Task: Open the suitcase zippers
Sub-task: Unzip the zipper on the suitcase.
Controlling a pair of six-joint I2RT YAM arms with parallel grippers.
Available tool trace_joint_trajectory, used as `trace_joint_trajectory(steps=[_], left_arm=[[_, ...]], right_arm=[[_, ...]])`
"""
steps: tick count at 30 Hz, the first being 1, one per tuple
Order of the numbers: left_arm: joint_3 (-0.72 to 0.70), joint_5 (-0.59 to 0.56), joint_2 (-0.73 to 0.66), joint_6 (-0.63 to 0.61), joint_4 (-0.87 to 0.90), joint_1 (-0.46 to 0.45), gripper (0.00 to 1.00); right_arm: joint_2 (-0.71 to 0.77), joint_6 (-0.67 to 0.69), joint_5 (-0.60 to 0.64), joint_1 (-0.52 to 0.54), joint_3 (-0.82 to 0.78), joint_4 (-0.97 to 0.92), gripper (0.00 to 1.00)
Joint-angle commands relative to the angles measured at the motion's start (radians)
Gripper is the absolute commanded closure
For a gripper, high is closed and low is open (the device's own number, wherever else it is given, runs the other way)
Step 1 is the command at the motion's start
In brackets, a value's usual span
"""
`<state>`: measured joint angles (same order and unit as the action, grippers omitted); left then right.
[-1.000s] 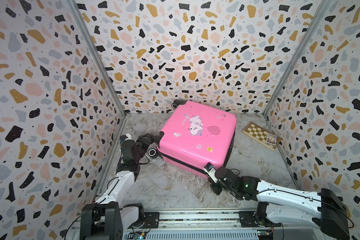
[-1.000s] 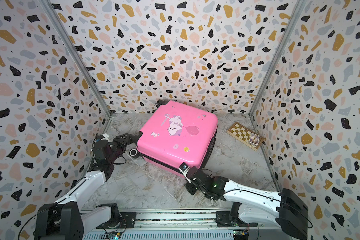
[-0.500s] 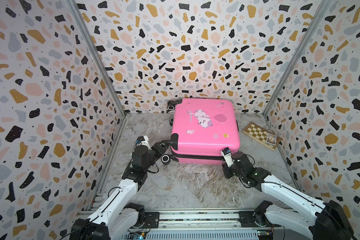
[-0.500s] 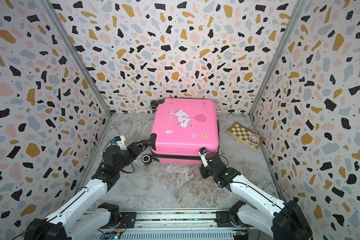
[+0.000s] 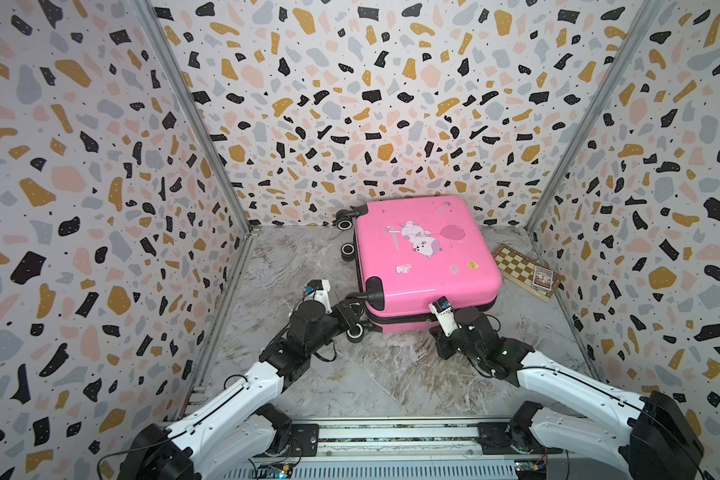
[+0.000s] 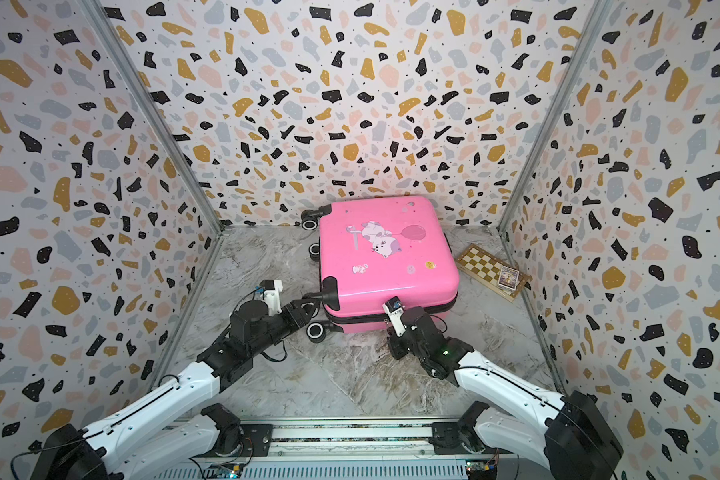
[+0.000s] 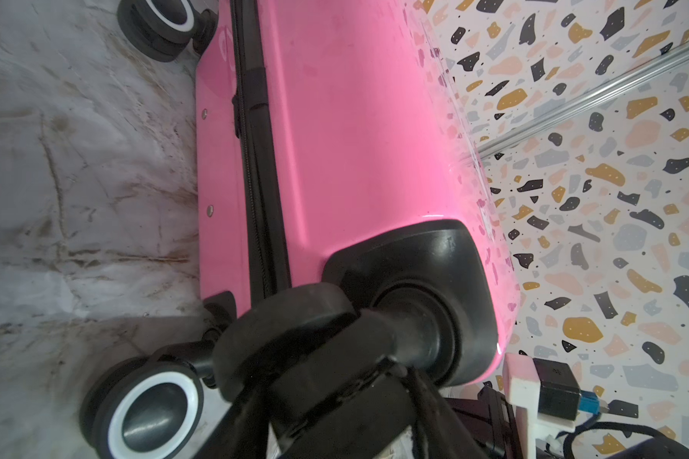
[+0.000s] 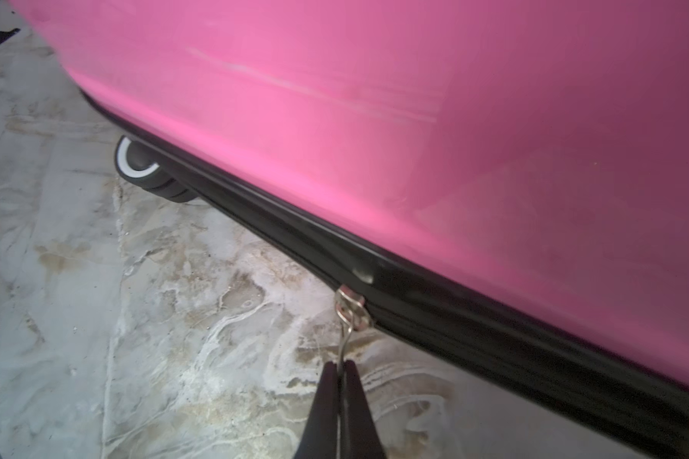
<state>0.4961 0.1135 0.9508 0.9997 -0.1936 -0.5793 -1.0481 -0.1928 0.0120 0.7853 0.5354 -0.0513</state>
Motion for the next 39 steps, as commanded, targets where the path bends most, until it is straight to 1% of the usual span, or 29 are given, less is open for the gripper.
trace_joint_trajectory(steps=[1, 5, 12, 17, 23, 28, 31, 32, 33, 35, 37, 39], left_arm=[[0.03, 0.089, 0.048, -0.01, -0.005, -0.075, 0.5], [0.052, 0.06, 0.077, -0.01, -0.014, -0.129, 0.5], [0.084, 0.015, 0.113, -0.012, -0.026, -0.203, 0.51], [0.1, -0.009, 0.147, -0.01, -0.044, -0.249, 0.5], [0.108, -0.028, 0.19, 0.002, -0.083, -0.297, 0.5], [0.116, -0.054, 0.209, 0.005, -0.102, -0.34, 0.5], [0.116, -0.057, 0.221, 0.005, -0.113, -0.351, 0.49], [0.116, -0.061, 0.22, 0.005, -0.112, -0.351, 0.47], [0.116, -0.071, 0.211, 0.0, -0.102, -0.351, 0.41], [0.122, -0.104, 0.177, -0.021, -0.042, -0.351, 0.22], [0.137, -0.158, 0.118, -0.059, 0.062, -0.341, 0.02], [0.155, -0.186, 0.062, -0.095, 0.151, -0.311, 0.01]], right_arm=[[0.032, 0.033, -0.091, 0.105, 0.003, 0.107, 1.0], [0.011, 0.033, -0.047, 0.181, 0.01, 0.147, 1.0], [-0.043, 0.033, 0.02, 0.28, 0.026, 0.214, 1.0], [-0.081, 0.037, 0.092, 0.348, 0.023, 0.283, 1.0], [-0.109, 0.032, 0.16, 0.394, 0.015, 0.361, 1.0], [-0.146, 0.023, 0.189, 0.404, 0.031, 0.378, 1.0], [-0.15, 0.011, 0.207, 0.404, 0.025, 0.382, 1.0], [-0.149, 0.008, 0.213, 0.404, 0.021, 0.38, 1.0], [-0.147, 0.003, 0.217, 0.405, 0.014, 0.38, 1.0], [-0.138, -0.008, 0.22, 0.404, -0.003, 0.38, 1.0], [-0.128, -0.022, 0.218, 0.405, -0.022, 0.383, 1.0], [-0.12, -0.035, 0.212, 0.404, -0.04, 0.384, 1.0]])
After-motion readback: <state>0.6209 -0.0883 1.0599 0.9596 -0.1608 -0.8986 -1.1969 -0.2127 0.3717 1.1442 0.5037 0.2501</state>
